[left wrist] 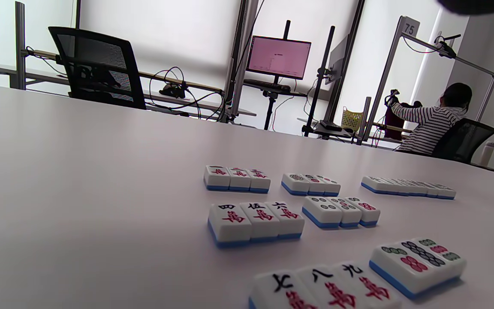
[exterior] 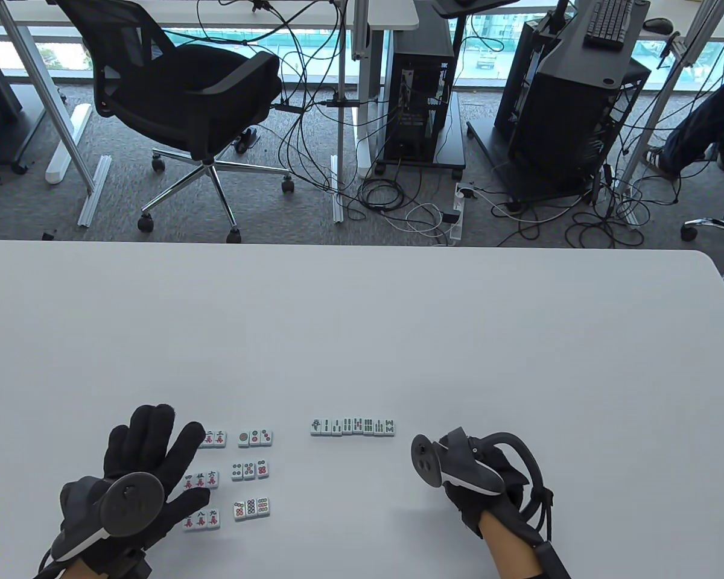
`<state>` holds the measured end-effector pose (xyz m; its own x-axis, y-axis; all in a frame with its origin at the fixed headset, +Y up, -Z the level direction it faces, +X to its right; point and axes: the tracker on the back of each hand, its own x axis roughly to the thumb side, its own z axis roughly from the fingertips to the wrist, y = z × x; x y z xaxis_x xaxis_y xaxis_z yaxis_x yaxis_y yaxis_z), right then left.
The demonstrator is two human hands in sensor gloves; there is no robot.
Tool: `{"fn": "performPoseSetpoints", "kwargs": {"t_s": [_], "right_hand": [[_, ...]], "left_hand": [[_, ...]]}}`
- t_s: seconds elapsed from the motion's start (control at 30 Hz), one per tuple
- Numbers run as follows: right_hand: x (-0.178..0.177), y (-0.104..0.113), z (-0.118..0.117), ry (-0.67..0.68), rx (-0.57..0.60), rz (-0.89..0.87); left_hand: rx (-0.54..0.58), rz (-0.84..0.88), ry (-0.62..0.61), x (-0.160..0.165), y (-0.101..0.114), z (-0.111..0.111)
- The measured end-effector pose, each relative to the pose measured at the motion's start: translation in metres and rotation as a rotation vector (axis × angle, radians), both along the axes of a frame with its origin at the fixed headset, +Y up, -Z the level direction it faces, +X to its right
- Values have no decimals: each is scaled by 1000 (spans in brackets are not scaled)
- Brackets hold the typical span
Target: Mahjong suit sorting
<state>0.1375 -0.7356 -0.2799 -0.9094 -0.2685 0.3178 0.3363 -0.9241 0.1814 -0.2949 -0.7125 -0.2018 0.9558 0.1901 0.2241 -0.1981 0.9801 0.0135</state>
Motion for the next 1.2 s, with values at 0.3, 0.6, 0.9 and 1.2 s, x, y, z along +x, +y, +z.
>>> {"fn": "performPoseSetpoints", "kwargs": {"t_s": [0.3,0.6,0.9,1.2], "right_hand": [[8,-23,15,10,-60,88],[-1,-32,13,41,-24,105],[-22,-16,-13,61,86,34],[-62,-14,-52,94,136,-29]], "left_hand": [[-12,-10,2,2,-1,0],[-5,0,-1,2,0,0],[3,1,-10,3,0,0],[8,9,-12,2,0,1]]}}
